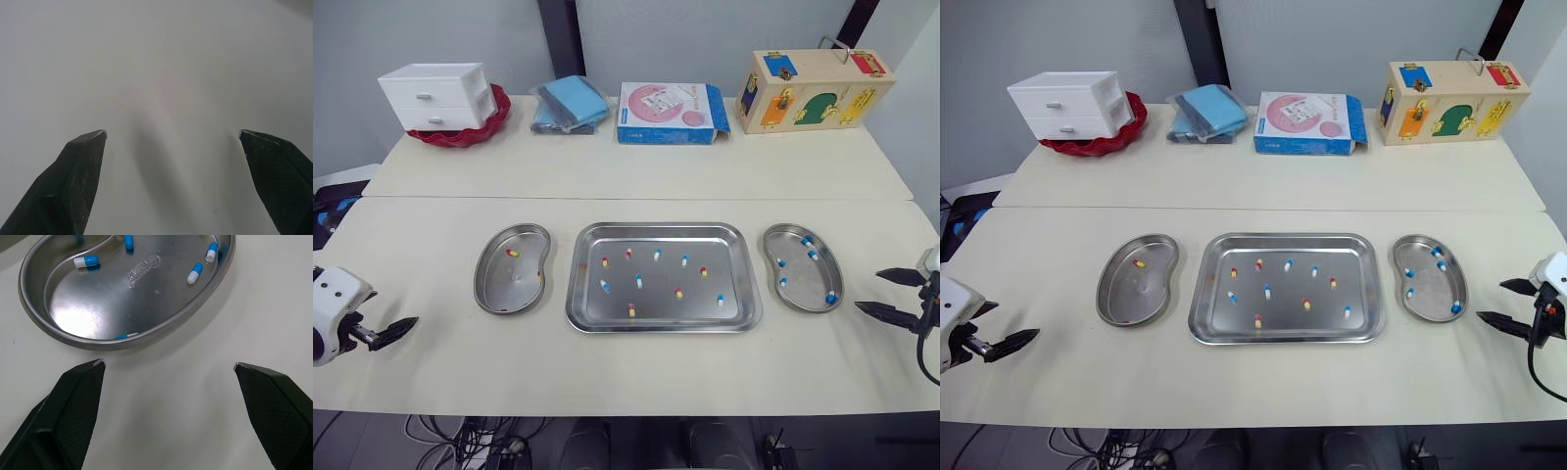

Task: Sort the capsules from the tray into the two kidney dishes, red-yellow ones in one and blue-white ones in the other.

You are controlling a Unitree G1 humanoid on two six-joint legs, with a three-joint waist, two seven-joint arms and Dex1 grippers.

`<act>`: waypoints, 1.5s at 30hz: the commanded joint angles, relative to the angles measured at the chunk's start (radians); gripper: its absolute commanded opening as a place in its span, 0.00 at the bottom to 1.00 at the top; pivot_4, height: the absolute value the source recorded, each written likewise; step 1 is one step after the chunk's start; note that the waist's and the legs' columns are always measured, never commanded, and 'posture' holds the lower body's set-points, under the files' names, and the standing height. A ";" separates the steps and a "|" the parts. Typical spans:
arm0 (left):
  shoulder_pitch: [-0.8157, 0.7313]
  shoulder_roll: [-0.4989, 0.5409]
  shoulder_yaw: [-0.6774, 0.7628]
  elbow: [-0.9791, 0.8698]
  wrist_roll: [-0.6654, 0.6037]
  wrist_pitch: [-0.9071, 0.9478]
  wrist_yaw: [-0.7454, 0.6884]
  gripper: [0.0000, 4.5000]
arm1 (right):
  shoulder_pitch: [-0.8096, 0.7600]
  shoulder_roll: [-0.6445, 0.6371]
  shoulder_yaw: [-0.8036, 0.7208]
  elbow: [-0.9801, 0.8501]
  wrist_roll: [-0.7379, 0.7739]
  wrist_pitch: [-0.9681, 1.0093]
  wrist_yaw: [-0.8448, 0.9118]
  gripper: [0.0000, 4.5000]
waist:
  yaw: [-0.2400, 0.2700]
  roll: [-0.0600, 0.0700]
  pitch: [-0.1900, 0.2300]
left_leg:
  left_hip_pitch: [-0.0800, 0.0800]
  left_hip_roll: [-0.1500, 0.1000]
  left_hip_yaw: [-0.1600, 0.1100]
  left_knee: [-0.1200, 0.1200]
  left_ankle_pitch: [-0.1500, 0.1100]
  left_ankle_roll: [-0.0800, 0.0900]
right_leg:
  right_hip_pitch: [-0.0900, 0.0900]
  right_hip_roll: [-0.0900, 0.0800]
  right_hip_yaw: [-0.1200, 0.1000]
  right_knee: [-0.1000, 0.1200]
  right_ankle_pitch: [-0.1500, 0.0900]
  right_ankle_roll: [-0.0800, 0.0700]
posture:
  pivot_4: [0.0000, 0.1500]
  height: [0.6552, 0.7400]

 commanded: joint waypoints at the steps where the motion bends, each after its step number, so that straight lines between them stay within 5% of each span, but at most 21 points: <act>1: -0.031 0.009 0.026 0.023 -0.001 -0.014 -0.004 1.00 | 0.000 -0.006 -0.028 0.001 0.002 -0.018 0.000 0.99 | 0.000 0.000 0.000 | 0.000 0.000 0.000 0.000 0.000 0.000 | 0.000 0.000 0.000 0.000 0.000 0.000 | 1.00 1.00; 18: -0.138 0.016 -0.026 0.139 0.043 -0.069 -0.058 1.00 | 0.029 -0.003 -0.048 0.012 -0.004 -0.026 -0.010 0.99 | 0.000 0.000 0.000 | 0.001 0.000 0.000 0.004 0.000 0.000 | 0.000 0.001 0.000 0.006 0.000 0.000 | 1.00 1.00; 31: -0.061 0.003 0.022 0.054 -0.014 -0.048 -0.131 1.00 | 0.016 -0.002 -0.039 0.030 -0.010 -0.036 -0.008 0.99 | -0.001 0.000 0.000 | 0.002 0.000 0.000 0.005 0.000 0.000 | 0.000 0.001 0.000 0.009 0.000 0.000 | 1.00 1.00; 39: 0.225 -0.232 0.186 -0.430 -0.221 -0.060 -0.176 1.00 | 0.010 -0.007 -0.034 0.050 -0.017 -0.041 0.006 0.99 | 0.000 0.000 -0.001 | 0.003 0.000 0.001 0.005 0.000 0.000 | 0.001 0.000 0.002 0.009 0.000 0.000 | 1.00 1.00; 45: 0.431 -0.512 0.123 -0.697 -0.291 -0.244 -0.206 1.00 | -0.007 -0.013 -0.026 0.060 -0.022 -0.039 0.012 0.99 | 0.001 -0.001 -0.001 | 0.006 0.000 0.003 0.006 0.000 0.000 | 0.005 0.000 0.004 0.007 0.000 0.000 | 1.00 1.00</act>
